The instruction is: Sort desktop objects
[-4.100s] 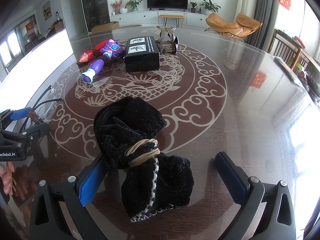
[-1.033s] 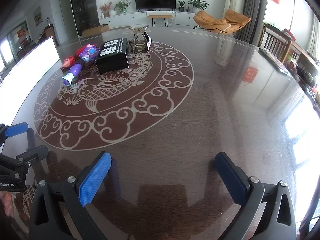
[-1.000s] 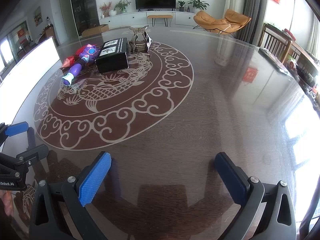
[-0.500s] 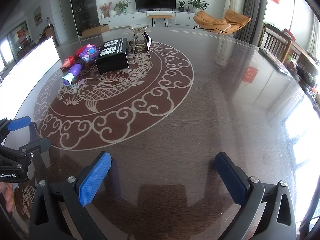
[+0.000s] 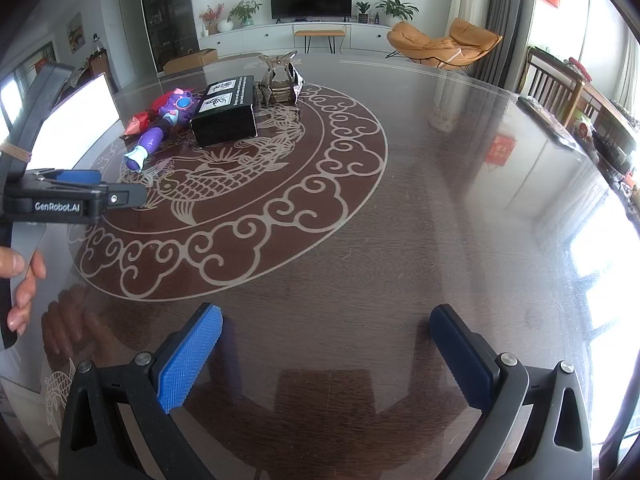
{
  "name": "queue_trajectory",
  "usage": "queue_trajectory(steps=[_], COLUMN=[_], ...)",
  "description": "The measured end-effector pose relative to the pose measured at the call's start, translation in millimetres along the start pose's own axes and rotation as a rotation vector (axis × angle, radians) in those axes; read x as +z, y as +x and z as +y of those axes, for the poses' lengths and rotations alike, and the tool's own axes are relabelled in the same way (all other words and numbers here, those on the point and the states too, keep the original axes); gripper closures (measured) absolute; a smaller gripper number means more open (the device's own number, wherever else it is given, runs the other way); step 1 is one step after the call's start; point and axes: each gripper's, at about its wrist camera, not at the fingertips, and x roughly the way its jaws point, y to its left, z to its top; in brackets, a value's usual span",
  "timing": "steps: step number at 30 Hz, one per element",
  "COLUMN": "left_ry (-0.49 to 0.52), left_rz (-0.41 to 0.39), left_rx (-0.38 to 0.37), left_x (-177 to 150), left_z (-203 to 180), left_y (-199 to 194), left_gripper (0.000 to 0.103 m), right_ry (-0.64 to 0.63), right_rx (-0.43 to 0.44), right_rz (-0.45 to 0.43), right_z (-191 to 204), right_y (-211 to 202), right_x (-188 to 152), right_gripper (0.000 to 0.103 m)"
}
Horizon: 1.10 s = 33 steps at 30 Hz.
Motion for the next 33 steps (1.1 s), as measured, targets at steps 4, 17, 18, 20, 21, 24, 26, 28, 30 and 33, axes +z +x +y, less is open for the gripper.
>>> queue_trajectory(steps=[4,17,18,20,21,24,26,28,30,33], left_ry=[-0.013,-0.024,-0.033,-0.062,-0.067,-0.086,-0.097,-0.099,-0.091,-0.113], left_rz=[0.001,-0.084,-0.093,-0.104,-0.111,-0.125,-0.132,-0.143,-0.149,-0.126], left_rx=[0.010,0.080,0.075,0.062,0.066,0.074,0.073,0.065,0.071,0.121], left_x=[26,46,36,11,-3,-50,-77,-97,-109,-106], left_z=[5,-3,-1,3,5,16,26,33,35,41], left_y=[15,15,9,-6,-14,-39,-54,-64,-68,-65], left_gripper=[0.000,0.083,0.083,0.083,0.083,0.083,0.083,0.082,0.076,0.028], right_ry=[0.000,0.000,0.000,0.000,0.000,0.000,0.000,0.000,0.000,0.000], right_rx=[0.000,0.000,0.000,0.000,0.000,0.000,0.000,0.000,0.000,0.000], right_rz=[0.000,0.000,0.000,0.000,0.000,0.000,0.000,0.000,0.000,0.000], right_z=[0,0,0,0,0,0,0,0,0,0], right_y=[0,0,0,0,0,0,0,0,0,0], right_x=[0,0,0,0,0,0,0,0,0,0], right_gripper=[0.000,0.000,0.000,0.000,0.000,0.000,0.000,0.000,0.000,0.000])
